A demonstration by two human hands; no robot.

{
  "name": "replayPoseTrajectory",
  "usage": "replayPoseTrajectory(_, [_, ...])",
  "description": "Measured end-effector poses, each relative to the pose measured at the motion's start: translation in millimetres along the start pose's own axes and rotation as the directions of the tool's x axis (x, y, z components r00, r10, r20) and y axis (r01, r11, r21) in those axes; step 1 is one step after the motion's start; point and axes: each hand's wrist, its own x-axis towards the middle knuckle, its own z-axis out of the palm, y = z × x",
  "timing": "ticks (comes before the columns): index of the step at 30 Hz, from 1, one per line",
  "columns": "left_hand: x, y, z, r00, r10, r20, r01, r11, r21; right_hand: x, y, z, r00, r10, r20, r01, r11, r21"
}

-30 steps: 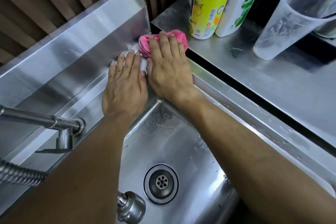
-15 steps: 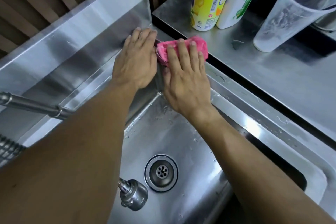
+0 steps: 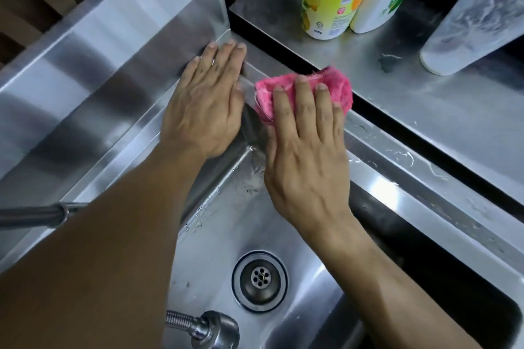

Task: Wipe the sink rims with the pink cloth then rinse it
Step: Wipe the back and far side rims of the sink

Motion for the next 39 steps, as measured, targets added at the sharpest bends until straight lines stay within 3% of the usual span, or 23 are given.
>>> replayPoseTrajectory(3, [0, -1, 1, 1.0, 0.006, 0.004, -0.006, 1.0, 0.01, -17, 2, -5, 0.999, 0.033, 0.015, -0.033, 0.999, -0.013])
replayPoseTrajectory(8, [4, -4, 4, 1.0, -0.002, 0.008, 0.002, 1.0, -0.001, 30, -26, 3, 0.993, -0.004, 0.116, 0.006, 1.0, -0.023])
replayPoseTrajectory(16, [2, -3, 5, 1.0, 0.006, -0.002, -0.006, 1.0, 0.007, -46, 1, -10, 0.988, 0.154, 0.03, -0.155, 0.988, 0.008])
replayPoseTrajectory(22, [1, -3, 4, 0.999, 0.044, 0.01, -0.044, 0.998, 0.036, 21, -17, 0, 0.992, 0.039, 0.116, -0.03, 0.996, -0.083])
replayPoseTrajectory(26, [-1, -2, 3, 0.998, 0.058, 0.018, -0.059, 0.997, 0.044, -26, 14, -17, 0.983, 0.176, 0.05, -0.173, 0.983, -0.067])
replayPoseTrajectory(29, [-2, -1, 3, 0.997, 0.068, 0.025, -0.069, 0.997, 0.045, -48, 27, -30, 0.97, 0.225, 0.088, -0.219, 0.973, -0.069])
replayPoseTrajectory(39, [0, -2, 1, 0.999, 0.049, -0.009, -0.049, 0.998, -0.03, 70, -15, -4, 0.982, -0.055, 0.18, 0.083, 0.985, -0.149])
